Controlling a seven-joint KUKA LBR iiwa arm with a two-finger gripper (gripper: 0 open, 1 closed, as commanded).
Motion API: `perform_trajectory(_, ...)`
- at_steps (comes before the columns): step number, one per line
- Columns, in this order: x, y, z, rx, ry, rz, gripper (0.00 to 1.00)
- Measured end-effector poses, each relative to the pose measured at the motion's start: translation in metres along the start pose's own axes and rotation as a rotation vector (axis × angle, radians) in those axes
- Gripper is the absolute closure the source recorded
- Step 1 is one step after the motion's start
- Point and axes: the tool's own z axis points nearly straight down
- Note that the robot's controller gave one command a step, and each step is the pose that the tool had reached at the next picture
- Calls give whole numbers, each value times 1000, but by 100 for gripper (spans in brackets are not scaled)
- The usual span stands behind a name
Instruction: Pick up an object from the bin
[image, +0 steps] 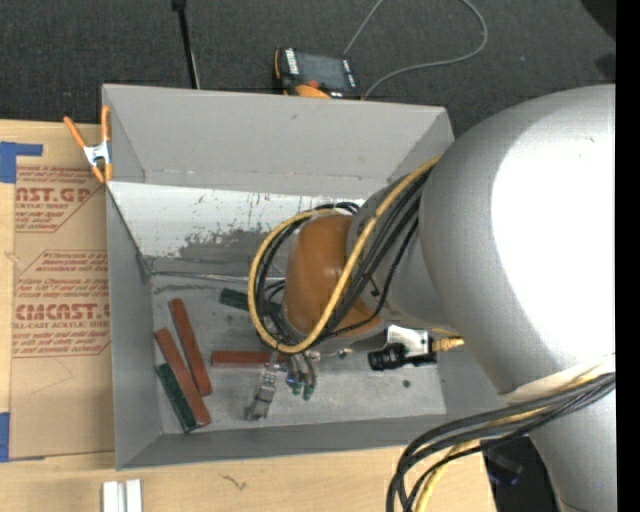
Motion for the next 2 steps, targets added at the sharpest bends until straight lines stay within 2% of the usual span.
perform_trajectory(1, 0, 1, -1, -1, 0, -1, 100)
perform_trajectory(2, 0, 1, -23, -2, -2, -1, 100)
